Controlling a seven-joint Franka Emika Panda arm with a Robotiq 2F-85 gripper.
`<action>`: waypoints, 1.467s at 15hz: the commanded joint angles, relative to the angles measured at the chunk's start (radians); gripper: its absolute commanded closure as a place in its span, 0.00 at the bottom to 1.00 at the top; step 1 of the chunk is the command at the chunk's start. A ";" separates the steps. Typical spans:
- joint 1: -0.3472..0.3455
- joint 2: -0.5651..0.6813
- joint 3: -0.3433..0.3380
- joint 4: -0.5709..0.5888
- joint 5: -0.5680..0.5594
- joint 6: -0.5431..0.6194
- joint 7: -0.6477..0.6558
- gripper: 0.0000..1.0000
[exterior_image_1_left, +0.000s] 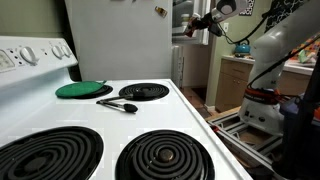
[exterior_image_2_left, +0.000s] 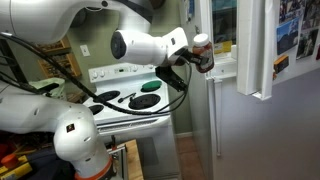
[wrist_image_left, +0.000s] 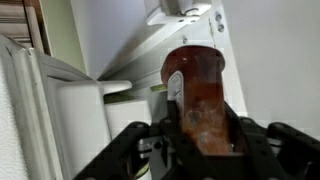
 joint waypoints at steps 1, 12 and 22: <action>-0.001 0.063 -0.058 0.057 -0.062 -0.043 0.020 0.81; -0.013 0.167 -0.180 0.166 -0.190 -0.096 0.081 0.81; -0.030 0.169 -0.238 0.176 -0.274 -0.113 0.155 0.81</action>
